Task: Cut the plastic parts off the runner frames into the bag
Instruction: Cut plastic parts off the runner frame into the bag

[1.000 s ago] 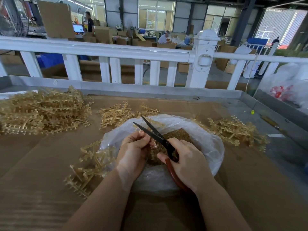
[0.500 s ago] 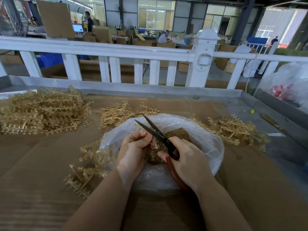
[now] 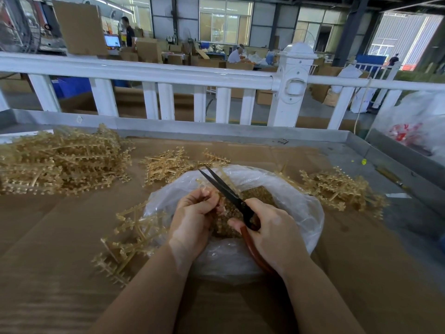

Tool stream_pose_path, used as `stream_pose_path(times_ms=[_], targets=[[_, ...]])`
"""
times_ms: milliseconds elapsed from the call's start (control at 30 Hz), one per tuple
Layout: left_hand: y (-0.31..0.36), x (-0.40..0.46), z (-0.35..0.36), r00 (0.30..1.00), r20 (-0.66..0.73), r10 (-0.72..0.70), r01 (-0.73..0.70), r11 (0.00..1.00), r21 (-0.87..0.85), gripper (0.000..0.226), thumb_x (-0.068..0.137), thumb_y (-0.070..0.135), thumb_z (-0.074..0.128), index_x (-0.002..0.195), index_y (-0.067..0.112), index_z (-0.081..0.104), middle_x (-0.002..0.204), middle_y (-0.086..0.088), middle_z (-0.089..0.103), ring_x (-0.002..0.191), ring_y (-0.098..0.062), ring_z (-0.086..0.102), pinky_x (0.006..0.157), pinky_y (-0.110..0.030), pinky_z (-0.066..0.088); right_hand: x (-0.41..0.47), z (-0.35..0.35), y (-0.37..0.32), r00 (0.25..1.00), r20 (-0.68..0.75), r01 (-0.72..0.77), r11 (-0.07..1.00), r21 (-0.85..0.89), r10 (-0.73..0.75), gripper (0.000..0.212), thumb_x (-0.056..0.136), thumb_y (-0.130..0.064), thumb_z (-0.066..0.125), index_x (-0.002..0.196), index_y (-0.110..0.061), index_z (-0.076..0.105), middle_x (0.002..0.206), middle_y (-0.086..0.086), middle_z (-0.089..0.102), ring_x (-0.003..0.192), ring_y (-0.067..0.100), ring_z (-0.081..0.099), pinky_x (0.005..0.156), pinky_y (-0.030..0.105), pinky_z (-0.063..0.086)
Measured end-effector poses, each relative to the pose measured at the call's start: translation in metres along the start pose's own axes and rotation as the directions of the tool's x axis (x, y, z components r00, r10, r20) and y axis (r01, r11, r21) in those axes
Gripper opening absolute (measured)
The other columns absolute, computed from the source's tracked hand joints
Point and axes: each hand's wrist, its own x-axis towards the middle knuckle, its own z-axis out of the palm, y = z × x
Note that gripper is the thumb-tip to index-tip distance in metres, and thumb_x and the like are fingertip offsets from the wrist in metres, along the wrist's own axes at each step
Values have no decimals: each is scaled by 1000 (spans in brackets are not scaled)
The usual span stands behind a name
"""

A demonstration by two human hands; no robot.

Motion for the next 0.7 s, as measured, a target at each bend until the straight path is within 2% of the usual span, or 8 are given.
stream_pose_path(times_ms=[100, 167, 300, 367, 433, 567, 700], targets=[[-2, 1, -1, 1000, -8, 7, -7, 1000, -12, 15, 77, -5, 53, 79, 9, 57, 73, -9, 65, 67, -21, 64, 60, -31, 57, 0, 3, 1, 999, -30, -24, 1000, 0, 24, 37, 83, -55, 56, 100, -23, 62, 80, -10, 62, 74, 8, 57, 63, 18, 40], [-2, 1, -3, 1000, 10, 1, -1, 1000, -29, 16, 75, -2, 56, 84, 11, 56, 77, -9, 66, 69, -20, 67, 61, -33, 58, 0, 6, 1, 999, -26, -39, 999, -35, 39, 37, 83, -57, 54, 102, -26, 61, 83, -11, 63, 77, 6, 56, 64, 16, 37], [0, 1, -2, 1000, 7, 18, -18, 1000, -14, 9, 74, 13, 64, 83, 13, 61, 75, -7, 66, 63, -16, 64, 60, -29, 56, 1, 9, 2, 998, -28, -49, 997, -64, 48, 39, 83, -59, 52, 104, -28, 60, 85, -11, 64, 79, 6, 57, 65, 15, 36], [-1, 2, -2, 999, -30, 44, -44, 999, -12, 5, 75, 13, 64, 78, 13, 60, 65, -3, 62, 52, -10, 57, 51, -22, 51, 0, 9, 2, 998, -43, -51, 997, -62, 48, 37, 82, -59, 53, 102, -28, 61, 82, -12, 63, 76, 5, 55, 64, 14, 35], [-2, 2, -3, 996, -61, 58, -58, 998, -1, 4, 74, 13, 63, 76, 12, 59, 60, 0, 56, 49, -7, 52, 50, -19, 49, 0, 7, 2, 997, -61, -57, 998, -40, 55, 36, 82, -58, 52, 99, -28, 60, 80, -13, 61, 76, 4, 54, 64, 12, 35], [-3, 3, -5, 995, -84, 63, -62, 998, 14, 3, 73, 13, 62, 75, 11, 60, 63, -1, 56, 58, -10, 52, 61, -21, 49, -1, 4, 2, 993, -84, -79, 997, 5, 79, 36, 83, -59, 48, 100, -29, 59, 80, -14, 58, 77, 2, 51, 65, 6, 33], [-2, 4, -6, 996, -80, 30, -32, 999, -16, 2, 74, 12, 62, 73, 10, 63, 72, -6, 58, 68, -15, 54, 75, -30, 46, -2, 4, 1, 996, -61, -59, 998, -20, 58, 41, 83, -60, 45, 104, -28, 59, 87, -14, 59, 84, 4, 51, 69, 8, 33]])
